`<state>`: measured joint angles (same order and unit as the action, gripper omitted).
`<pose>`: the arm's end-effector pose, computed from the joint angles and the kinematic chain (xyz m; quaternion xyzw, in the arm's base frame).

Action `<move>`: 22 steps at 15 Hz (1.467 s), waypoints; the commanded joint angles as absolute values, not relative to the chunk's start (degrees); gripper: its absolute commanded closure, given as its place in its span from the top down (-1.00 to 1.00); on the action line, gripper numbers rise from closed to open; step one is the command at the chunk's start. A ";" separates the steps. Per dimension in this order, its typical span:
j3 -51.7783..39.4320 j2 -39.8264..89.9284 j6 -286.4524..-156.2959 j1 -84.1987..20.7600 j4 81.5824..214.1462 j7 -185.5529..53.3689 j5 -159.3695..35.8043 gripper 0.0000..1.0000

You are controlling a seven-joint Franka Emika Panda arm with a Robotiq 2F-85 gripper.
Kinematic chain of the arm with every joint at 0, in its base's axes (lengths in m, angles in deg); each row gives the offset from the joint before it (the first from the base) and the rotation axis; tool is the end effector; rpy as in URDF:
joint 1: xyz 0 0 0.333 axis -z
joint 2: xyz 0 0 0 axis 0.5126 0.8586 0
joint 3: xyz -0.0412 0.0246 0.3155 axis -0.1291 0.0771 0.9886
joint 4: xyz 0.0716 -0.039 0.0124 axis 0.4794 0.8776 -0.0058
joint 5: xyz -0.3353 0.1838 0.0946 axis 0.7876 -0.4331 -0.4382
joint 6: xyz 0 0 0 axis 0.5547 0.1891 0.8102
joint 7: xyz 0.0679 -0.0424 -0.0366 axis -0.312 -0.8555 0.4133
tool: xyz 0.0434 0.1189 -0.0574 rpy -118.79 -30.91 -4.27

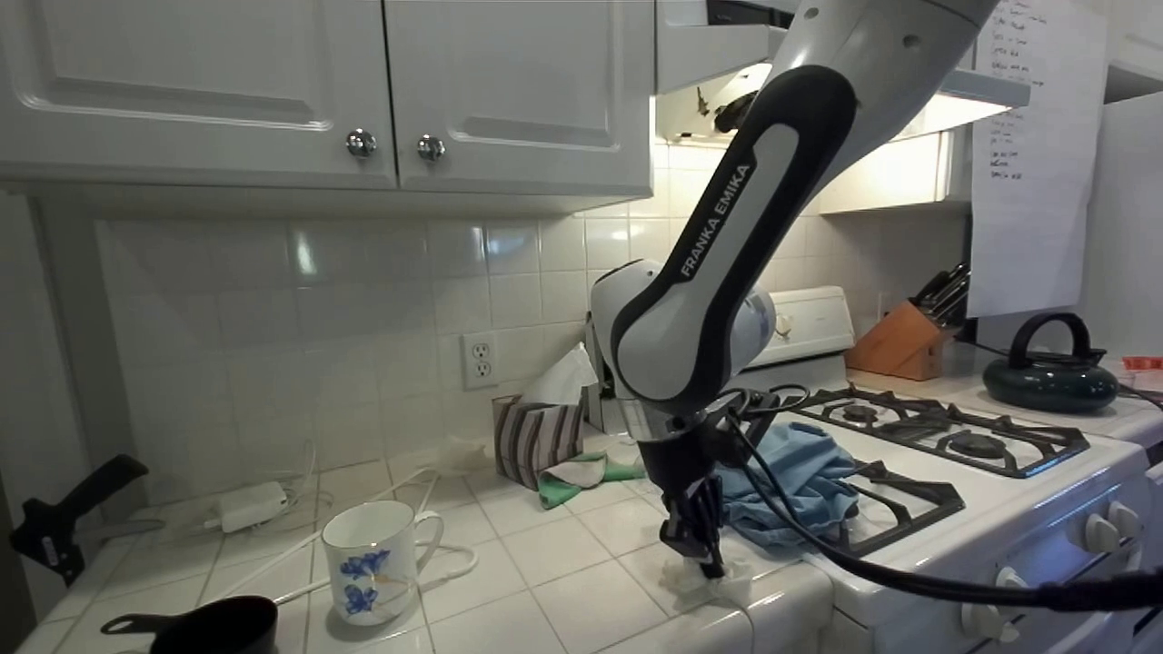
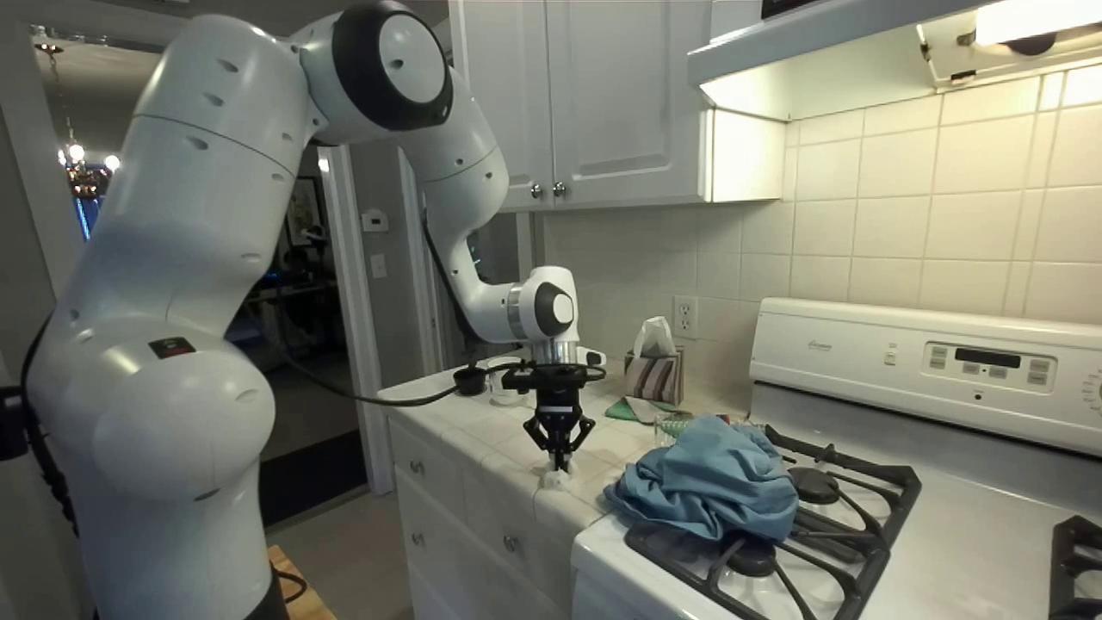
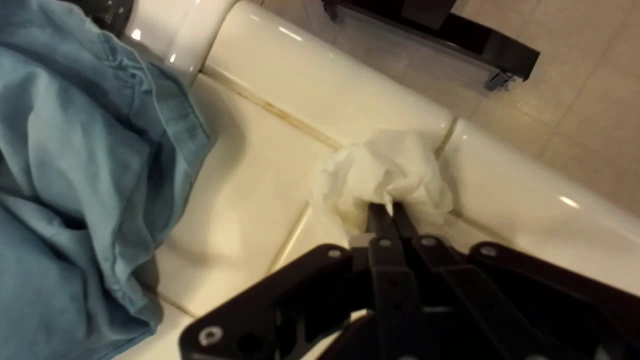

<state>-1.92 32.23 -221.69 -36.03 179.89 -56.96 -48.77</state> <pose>0.5305 0.0412 0.1544 0.9707 0.1939 -0.1129 0.0862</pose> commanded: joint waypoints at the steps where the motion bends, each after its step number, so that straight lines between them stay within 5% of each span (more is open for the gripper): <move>1: 1.15 31.53 -226.14 -34.30 182.43 -50.41 -50.68 -0.99; 16: 5.86 56.09 -225.94 -34.48 144.84 -37.95 -51.59 -0.99; 22: 11.98 57.78 -219.80 -31.35 141.16 -23.34 -54.78 -0.99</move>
<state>7.80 54.06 -221.24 -33.38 144.07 -30.83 -51.22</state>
